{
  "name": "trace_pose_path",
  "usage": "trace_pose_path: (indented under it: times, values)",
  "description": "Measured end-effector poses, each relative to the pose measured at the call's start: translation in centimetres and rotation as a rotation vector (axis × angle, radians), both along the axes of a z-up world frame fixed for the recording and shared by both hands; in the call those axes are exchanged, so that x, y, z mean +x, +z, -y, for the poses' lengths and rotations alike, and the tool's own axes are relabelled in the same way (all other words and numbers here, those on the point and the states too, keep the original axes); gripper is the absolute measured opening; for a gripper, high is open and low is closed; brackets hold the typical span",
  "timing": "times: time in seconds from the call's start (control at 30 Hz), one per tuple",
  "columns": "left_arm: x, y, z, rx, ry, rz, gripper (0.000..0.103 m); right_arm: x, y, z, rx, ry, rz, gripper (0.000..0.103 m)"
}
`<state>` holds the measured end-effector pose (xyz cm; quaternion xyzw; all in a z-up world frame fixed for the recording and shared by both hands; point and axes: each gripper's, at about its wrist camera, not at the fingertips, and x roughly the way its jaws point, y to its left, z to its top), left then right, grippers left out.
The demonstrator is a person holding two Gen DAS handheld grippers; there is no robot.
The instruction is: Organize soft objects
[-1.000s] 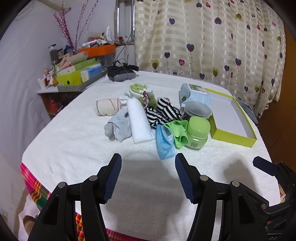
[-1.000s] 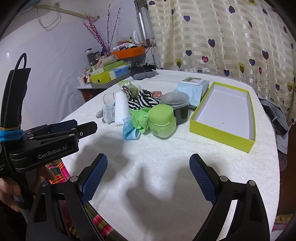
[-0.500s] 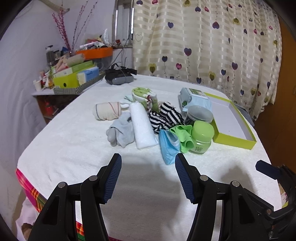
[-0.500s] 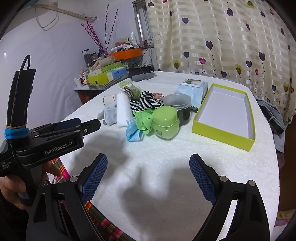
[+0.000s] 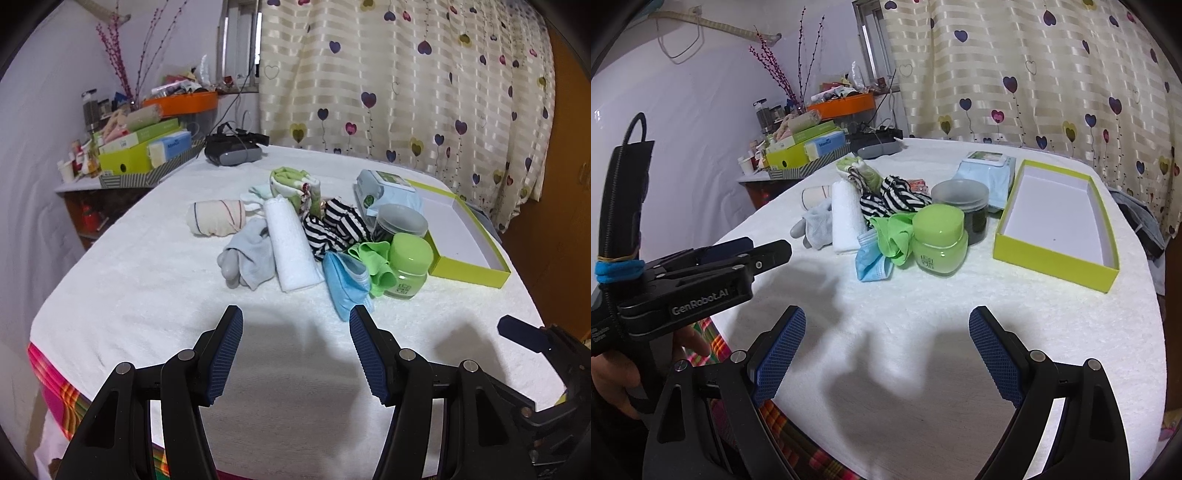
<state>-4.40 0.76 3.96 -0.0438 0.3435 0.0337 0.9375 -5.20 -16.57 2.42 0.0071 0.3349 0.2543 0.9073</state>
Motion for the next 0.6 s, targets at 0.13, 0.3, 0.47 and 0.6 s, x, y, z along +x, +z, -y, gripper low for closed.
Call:
trace_pose_path:
  times: [0.13,0.3,0.47,0.6]
  values:
    - [0.1,-0.1,-0.4,-0.009,-0.007,-0.004,0.06,0.0,-0.3,-0.8,-0.005,0.003,-0.011,0.091]
    - [0.3,-0.4,-0.9,-0.014,-0.027,-0.01,0.06,0.1,0.0,-1.5,-0.019,0.0,-0.003,0.091]
    - [0.2,-0.4,-1.2,-0.023,-0.035,0.0,0.06,0.0,0.2,-1.8,-0.028,-0.004,-0.004,0.091]
    - [0.2,-0.5,-1.4,-0.029,-0.041,0.004,0.06,-0.1,0.6,-1.8,-0.027,-0.008,0.013,0.091]
